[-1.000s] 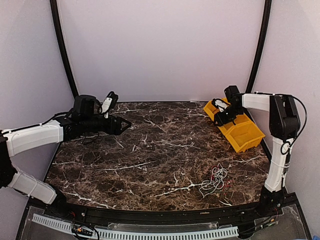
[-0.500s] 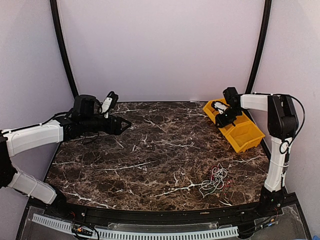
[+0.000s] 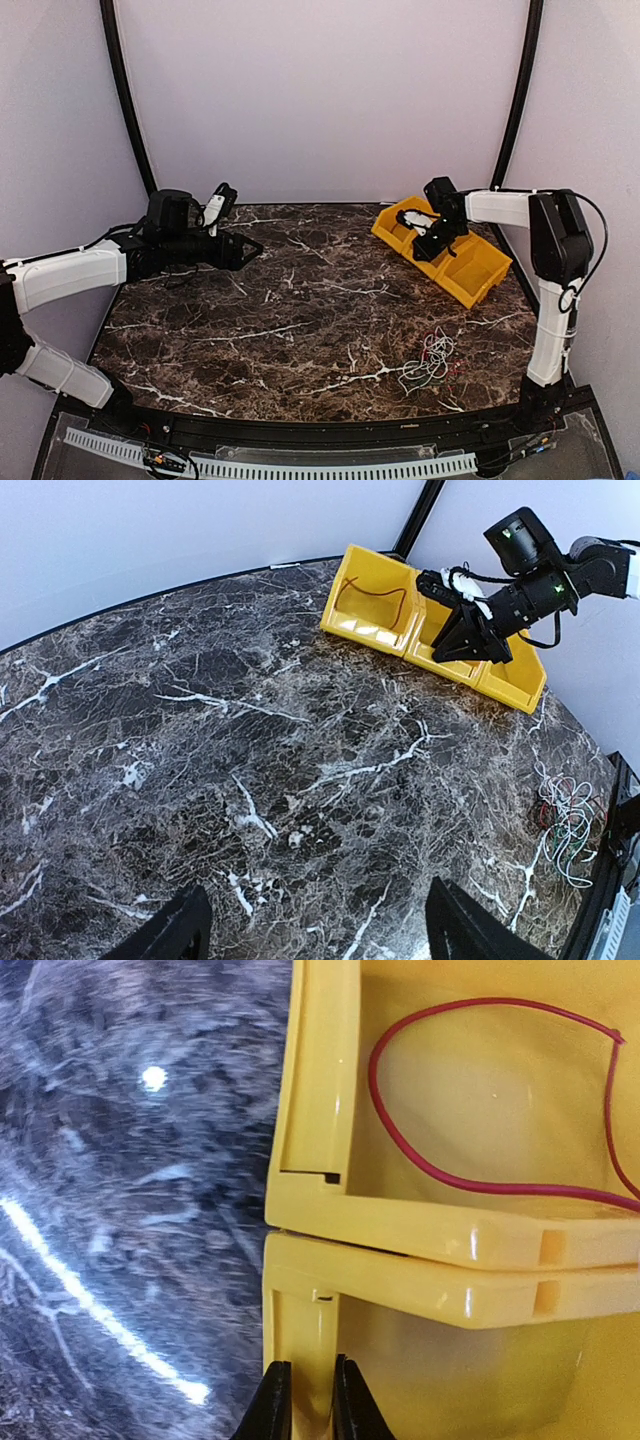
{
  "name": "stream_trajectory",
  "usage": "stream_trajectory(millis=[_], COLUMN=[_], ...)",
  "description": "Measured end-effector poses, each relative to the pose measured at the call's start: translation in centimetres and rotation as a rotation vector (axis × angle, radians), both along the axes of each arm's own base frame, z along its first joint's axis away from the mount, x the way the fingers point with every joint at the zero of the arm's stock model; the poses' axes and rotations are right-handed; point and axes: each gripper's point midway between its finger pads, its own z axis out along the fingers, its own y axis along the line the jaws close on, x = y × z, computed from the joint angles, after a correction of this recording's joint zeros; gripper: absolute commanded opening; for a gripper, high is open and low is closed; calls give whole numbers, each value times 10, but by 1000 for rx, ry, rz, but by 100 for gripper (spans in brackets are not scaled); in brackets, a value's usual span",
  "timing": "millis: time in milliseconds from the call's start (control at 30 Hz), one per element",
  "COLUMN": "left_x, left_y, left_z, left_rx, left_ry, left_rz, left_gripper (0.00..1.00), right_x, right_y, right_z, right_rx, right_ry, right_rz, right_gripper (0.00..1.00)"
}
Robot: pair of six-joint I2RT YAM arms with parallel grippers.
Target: Untangle the cables
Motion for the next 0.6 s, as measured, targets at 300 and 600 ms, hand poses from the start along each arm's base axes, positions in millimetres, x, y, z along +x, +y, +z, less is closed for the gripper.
stream_trajectory(millis=[300,600], left_x=[-1,-3], left_y=[-1,-3], left_z=[0,1], left_rx=[-2,-1], left_ry=[1,-5], left_rz=[-7,-25], left_gripper=[77,75], right_x=[-42,-63], right_y=[69,66], right_z=[0,38], right_rx=[-6,18], right_ry=[6,-26], right_rz=[273,321], right_gripper=[22,50])
